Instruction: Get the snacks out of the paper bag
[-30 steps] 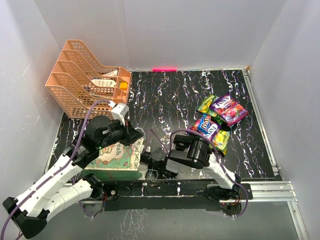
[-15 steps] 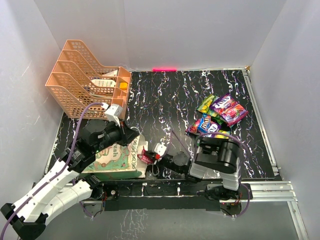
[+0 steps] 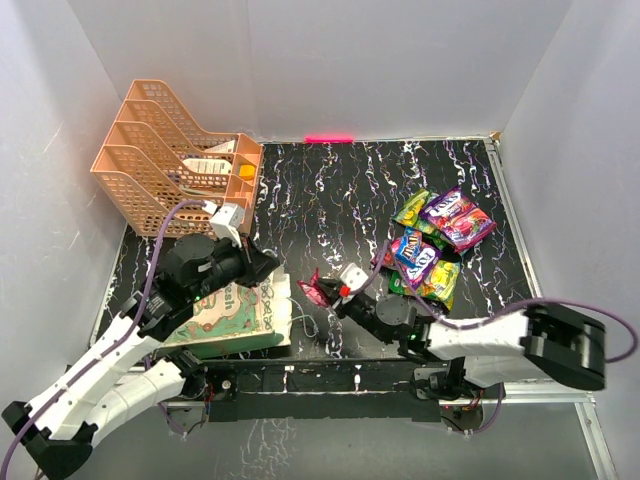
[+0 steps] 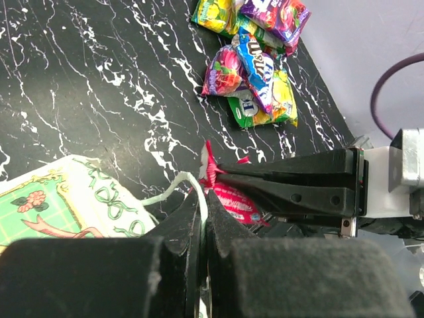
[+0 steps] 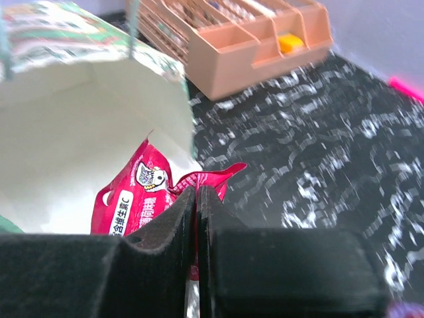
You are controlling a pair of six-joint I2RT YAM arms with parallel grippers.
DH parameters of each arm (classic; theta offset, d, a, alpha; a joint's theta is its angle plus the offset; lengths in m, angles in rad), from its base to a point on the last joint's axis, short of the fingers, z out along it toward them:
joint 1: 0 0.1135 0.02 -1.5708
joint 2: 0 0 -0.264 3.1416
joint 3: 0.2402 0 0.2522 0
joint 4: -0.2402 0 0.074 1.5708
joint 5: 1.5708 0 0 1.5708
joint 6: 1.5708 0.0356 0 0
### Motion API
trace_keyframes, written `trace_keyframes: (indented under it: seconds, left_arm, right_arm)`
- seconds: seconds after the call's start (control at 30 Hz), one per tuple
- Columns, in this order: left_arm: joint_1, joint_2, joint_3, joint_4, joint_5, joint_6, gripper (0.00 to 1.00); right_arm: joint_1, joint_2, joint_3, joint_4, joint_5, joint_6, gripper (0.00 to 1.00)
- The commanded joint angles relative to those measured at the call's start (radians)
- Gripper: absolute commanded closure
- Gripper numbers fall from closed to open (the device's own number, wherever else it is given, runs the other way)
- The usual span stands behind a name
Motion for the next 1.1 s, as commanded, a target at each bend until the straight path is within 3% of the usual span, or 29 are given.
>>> trace_keyframes:
  seconds: [0.0,0.13,0.23,0.43,0.6,0.87,1.07]
  left_arm:
    - [-0.005,0.04,0.09,0.045,-0.005,-0.005,1.0]
    - [-0.005,0.081,0.134,0.113,0.042,-0.017,1.0]
    - [-0.005,0.134,0.181,0.181,0.115,-0.036,1.0]
    - [-0.005,0.216,0.309,0.252,0.192,-0.064,1.0]
    - [-0.005,0.153,0.306,0.205,0.125,-0.053,1.0]
    - [-0.005,-0.038,0.139,0.02,-0.156,-0.075,1.0]
    - [-0.005,-0.062,0.136,-0.084,-0.352,-0.073,1.0]
  right_arm:
    - [0.003,-0.229,0.082,-0.558,0.246,0.154,0.93]
    - [0.002,-0.374,0.25,-0.974,0.471,0.335,0.93]
    - [-0.003,-0.396,0.385,-1.149,0.612,0.384,0.93]
    - [-0.088,-0.343,0.521,-1.205,0.693,0.325,0.93]
    - [-0.198,-0.305,0.607,-1.234,0.665,0.321,0.93]
    - [-0.32,-0.265,0.674,-1.287,0.623,0.358,0.93]
    - [-0.401,-0.239,0.648,-1.336,0.6,0.485,0.93]
